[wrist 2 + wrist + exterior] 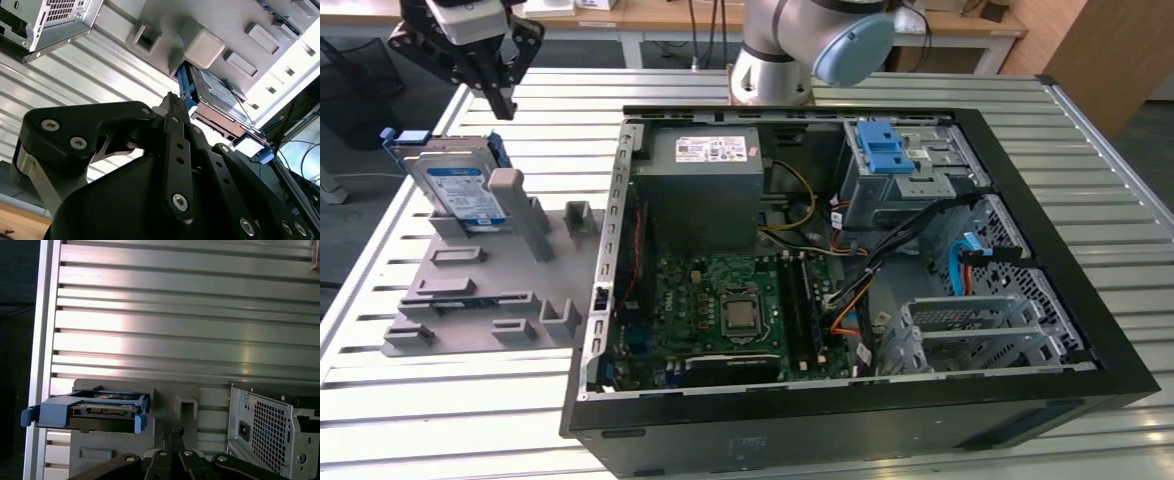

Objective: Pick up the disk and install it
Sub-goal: 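Reach for the disk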

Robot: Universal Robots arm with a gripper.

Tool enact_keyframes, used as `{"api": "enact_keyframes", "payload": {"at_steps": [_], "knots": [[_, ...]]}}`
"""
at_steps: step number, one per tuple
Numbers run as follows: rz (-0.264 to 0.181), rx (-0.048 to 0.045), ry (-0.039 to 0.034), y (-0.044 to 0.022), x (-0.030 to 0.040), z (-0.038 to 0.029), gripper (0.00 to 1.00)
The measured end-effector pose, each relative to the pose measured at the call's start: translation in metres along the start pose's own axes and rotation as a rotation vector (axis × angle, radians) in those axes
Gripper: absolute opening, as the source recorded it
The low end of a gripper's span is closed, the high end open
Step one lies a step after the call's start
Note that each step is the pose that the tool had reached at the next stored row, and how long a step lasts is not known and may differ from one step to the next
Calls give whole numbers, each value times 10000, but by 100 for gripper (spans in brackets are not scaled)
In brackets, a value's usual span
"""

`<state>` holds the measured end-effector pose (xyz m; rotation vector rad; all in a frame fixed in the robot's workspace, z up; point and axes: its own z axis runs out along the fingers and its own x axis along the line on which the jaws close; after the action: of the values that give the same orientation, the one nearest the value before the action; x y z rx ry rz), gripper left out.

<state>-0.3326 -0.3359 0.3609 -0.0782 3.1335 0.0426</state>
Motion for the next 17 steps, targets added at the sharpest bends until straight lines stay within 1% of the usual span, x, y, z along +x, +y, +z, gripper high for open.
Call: {"api": "enact_keyframes", "payload": {"at_steps": [4,11,13,17], "knots": [[0,-1,17,8,60,4,11],[1,-2,34,24,187,10,11],[1,-2,36,25,206,10,11],[0,-2,36,25,207,11,11]]}}
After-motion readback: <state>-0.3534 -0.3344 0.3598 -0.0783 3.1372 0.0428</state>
